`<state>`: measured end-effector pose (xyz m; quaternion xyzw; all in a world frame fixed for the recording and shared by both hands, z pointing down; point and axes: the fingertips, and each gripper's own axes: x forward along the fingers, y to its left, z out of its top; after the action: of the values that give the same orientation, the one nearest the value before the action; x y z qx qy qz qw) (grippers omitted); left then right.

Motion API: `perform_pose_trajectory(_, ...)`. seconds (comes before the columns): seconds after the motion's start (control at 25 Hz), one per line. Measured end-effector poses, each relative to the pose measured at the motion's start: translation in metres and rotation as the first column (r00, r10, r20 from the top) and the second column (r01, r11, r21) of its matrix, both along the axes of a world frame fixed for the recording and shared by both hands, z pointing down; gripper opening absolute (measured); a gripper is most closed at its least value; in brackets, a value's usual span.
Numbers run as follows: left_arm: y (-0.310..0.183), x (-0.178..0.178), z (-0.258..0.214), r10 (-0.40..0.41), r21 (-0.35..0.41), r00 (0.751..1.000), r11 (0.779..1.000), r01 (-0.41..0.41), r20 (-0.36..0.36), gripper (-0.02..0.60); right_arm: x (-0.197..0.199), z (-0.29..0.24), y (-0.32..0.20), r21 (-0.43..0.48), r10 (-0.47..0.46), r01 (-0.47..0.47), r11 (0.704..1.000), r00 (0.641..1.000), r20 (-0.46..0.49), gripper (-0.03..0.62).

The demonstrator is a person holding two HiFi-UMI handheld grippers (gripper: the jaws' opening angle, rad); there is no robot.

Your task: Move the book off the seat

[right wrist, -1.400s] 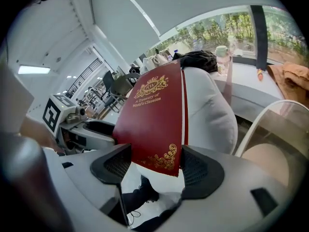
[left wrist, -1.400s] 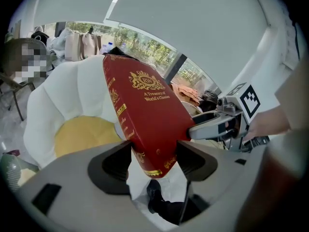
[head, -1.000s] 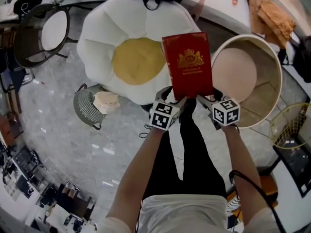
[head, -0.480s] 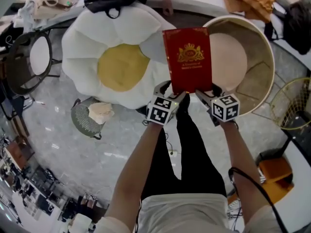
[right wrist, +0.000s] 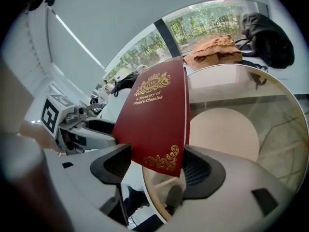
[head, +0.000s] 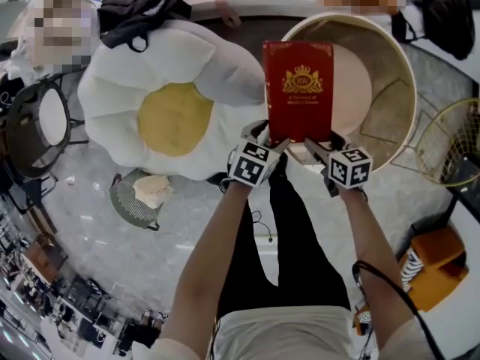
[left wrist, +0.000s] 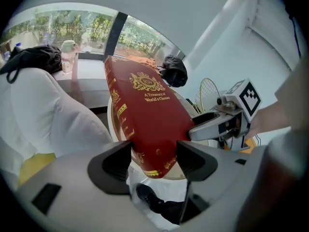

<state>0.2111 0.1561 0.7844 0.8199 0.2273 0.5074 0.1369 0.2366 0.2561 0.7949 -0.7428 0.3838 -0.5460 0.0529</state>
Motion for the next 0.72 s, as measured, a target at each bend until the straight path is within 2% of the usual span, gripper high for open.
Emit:
perform_pose_trajectory(0.32,0.032,0.020,0.025,0.084,-0.040,0.996,0.996,-0.083,0.034,0.291,0.010,0.023,0.034,-0.026,0.100,-0.099,0.995,0.995,0.032,0.329)
perform_pose_trajectory(0.72,0.047,0.028,0.044,0.095,-0.086,0.992,0.992,-0.088,0.083,0.292,0.014,0.044,0.050,-0.036,0.143,-0.141,0.989,0.988,0.064,0.329)
